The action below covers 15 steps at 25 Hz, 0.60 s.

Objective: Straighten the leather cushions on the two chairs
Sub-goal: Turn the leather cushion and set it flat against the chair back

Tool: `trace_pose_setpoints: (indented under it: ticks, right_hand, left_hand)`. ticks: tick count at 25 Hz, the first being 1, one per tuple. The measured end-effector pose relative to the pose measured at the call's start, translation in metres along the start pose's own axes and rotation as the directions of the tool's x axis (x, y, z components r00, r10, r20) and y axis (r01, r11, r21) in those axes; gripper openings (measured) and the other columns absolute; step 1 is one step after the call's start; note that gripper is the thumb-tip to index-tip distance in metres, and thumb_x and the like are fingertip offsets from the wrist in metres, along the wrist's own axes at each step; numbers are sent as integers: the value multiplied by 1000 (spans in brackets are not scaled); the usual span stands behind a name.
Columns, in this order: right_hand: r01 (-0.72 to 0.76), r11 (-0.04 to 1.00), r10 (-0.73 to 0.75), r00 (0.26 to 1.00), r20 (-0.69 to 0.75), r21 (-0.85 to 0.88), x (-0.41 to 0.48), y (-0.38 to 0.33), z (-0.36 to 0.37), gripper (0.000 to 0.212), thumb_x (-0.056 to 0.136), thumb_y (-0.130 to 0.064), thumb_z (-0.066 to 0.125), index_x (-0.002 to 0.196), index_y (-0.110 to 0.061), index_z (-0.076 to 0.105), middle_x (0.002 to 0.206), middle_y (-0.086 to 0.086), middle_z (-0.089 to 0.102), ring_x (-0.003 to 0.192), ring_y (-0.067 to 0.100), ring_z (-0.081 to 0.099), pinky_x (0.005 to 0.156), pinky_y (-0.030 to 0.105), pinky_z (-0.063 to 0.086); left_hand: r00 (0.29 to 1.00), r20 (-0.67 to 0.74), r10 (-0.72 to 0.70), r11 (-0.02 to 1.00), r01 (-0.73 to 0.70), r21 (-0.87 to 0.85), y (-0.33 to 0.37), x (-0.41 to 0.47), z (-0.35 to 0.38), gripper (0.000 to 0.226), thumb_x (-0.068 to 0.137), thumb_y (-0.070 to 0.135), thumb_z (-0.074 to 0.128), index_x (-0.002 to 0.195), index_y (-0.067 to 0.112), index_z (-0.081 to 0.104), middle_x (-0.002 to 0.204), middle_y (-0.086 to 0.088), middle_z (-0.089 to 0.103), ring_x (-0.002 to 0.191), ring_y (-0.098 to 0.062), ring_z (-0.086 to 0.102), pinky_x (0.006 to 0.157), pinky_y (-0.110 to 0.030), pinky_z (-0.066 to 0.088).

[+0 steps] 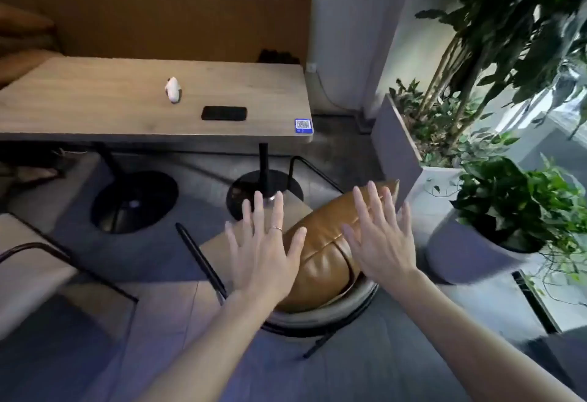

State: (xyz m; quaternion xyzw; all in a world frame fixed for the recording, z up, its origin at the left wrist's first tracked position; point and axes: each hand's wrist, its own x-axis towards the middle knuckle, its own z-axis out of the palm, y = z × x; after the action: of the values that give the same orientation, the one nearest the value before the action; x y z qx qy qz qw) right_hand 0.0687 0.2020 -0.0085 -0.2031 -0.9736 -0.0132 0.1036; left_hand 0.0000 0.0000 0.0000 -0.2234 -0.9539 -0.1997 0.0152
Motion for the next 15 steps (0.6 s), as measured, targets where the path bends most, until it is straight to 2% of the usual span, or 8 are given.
trace_pose_setpoints:
  ticks: [3, 5, 8, 12, 15]
  right_hand:
    - [-34, 999, 33, 994, 100, 15, -24, 15, 51, 72, 100, -60, 30, 161, -21, 33, 168, 12, 31, 153, 39, 28, 117, 66, 26]
    - [-60, 996, 51, 990, 128, 66, -39, 19, 83, 73, 100, -63, 24, 163, -27, 27, 170, 11, 26, 154, 39, 26, 118, 65, 26]
    - [-106, 982, 85, 987, 139, 155, -44, 19, 113, 73, 101, -63, 13, 166, -29, 13, 174, 9, 13, 157, 40, 15, 121, 60, 23]
    - [-123, 968, 107, 991, 84, 219, -46, 9, 134, 71, 103, -58, 19, 165, -22, 20, 172, 16, 18, 155, 45, 17, 120, 62, 26]
    - [-125, 955, 112, 992, 62, 270, -46, 8, 139, 70, 104, -58, 20, 165, -24, 18, 172, 14, 15, 156, 44, 14, 123, 59, 22]
  left_hand:
    - [958, 142, -250, 958, 266, -110, -3, -12, 43, 80, 92, 72, 13, 160, 37, -11, 173, -5, -5, 157, -29, -2, 119, -64, 20]
    - [925, 188, -330, 920, 359, -154, -10, -20, 67, 78, 95, 69, 18, 160, 36, -9, 173, -6, -3, 157, -30, 1, 118, -66, 20]
    - [929, 151, -338, 903, 366, -227, -13, -27, 89, 74, 96, 66, 22, 162, 35, 6, 170, -11, 12, 153, -35, 19, 116, -63, 26]
    - [936, 64, -345, 870, 345, -353, -11, -34, 105, 71, 96, 63, 23, 159, 30, 27, 163, -12, 27, 138, -36, 42, 109, -55, 38]
    - [938, -33, -344, 847, 295, -442, -11, -37, 109, 62, 103, 52, 26, 158, 26, 30, 159, -9, 34, 135, -32, 46, 107, -47, 40]
